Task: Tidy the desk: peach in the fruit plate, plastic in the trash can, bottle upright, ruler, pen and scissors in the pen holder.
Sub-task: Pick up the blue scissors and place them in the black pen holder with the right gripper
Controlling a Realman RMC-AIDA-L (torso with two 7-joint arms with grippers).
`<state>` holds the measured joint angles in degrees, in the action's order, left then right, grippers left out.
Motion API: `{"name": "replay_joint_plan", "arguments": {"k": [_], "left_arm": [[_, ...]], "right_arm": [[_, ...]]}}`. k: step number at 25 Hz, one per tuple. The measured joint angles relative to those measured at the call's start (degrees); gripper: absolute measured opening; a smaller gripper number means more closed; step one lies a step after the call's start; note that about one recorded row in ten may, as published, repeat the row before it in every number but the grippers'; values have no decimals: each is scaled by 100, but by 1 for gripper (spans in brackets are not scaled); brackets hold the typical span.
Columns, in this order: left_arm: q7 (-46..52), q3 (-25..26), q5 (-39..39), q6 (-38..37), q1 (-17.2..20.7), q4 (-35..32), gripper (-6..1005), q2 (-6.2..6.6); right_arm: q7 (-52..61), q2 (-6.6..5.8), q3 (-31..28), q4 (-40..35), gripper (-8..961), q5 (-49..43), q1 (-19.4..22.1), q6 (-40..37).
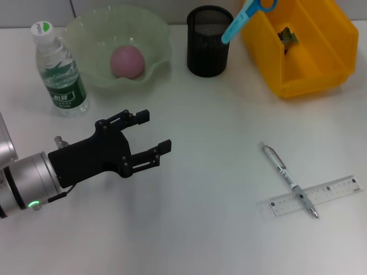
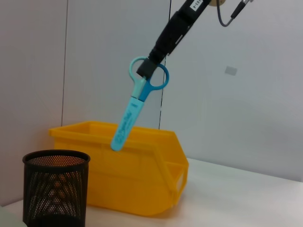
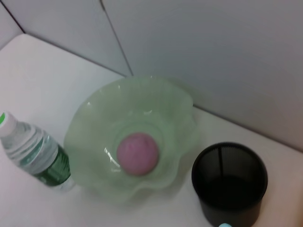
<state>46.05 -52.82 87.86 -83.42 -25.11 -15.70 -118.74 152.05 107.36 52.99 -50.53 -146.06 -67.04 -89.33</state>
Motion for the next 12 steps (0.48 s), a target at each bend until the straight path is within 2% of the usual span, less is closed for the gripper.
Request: {"name": "replay_joint_plan", "arguments": {"k": [12], "left_arm": [[7, 0, 1, 25, -47, 6, 807, 12]], "right_arm": [[-26, 58, -4, 31, 82, -53, 165, 760]]}}
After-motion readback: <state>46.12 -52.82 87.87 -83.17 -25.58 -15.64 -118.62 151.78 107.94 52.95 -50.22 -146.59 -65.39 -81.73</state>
